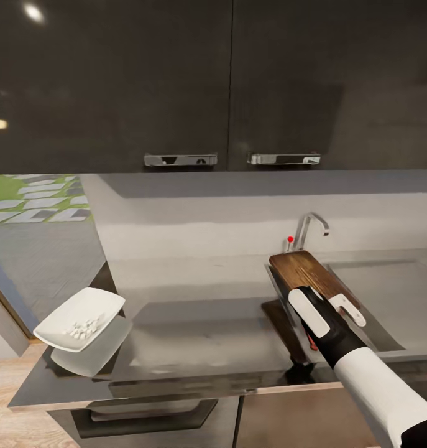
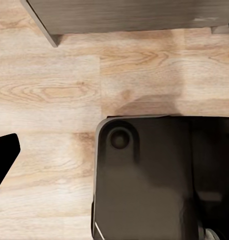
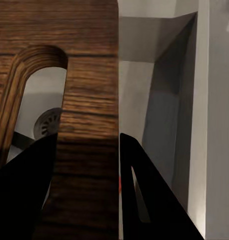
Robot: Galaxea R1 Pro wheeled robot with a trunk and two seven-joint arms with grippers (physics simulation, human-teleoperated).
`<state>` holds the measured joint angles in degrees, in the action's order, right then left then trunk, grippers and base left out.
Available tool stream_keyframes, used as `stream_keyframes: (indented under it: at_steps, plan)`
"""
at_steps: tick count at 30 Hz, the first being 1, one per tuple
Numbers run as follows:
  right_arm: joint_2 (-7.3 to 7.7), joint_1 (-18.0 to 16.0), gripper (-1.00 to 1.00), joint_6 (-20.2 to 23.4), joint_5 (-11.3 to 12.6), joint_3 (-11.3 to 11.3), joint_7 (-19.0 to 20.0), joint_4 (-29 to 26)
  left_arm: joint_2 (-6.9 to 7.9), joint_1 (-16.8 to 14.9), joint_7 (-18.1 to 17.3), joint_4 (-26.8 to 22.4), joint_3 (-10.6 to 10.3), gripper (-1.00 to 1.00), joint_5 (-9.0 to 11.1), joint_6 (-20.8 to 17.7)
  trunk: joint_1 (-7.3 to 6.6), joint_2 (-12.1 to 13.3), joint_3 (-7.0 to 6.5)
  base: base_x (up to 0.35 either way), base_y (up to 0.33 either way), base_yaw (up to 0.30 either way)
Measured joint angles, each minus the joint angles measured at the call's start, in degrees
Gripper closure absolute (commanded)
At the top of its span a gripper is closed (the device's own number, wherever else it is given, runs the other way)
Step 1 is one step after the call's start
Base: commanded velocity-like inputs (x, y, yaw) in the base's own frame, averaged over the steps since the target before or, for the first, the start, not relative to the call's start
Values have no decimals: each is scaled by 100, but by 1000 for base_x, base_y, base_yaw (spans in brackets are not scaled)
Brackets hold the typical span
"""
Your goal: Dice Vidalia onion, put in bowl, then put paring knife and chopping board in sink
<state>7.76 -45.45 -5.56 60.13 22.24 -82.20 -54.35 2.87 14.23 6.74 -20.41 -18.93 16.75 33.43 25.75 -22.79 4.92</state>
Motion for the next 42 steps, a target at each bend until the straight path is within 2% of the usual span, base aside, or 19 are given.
stream_keyframes:
  at_steps: [9,18,23,26,42]
  plan:
    - [-5,0,100,-33,5,-1,0,17,-3,-1,5,11,0,-100,1,-1,0,1,75,0,-155,0]
    - [-19,0,100,-184,23,-2,49,292,5,-9,11,23,7,-100,19,-5,0,0,158,5,-71,0]
    - [-54,1,100,-193,234,-2,65,308,6,-9,12,22,9,-100,22,-8,-3,-1,205,212,74,0]
    - [-55,1,100,-194,264,-3,70,314,8,-9,11,24,9,-100,23,-9,-2,0,232,244,33,0]
    - [-42,0,100,-360,268,-6,88,615,6,-9,11,20,9,-100,24,-9,0,0,379,15,-70,0]
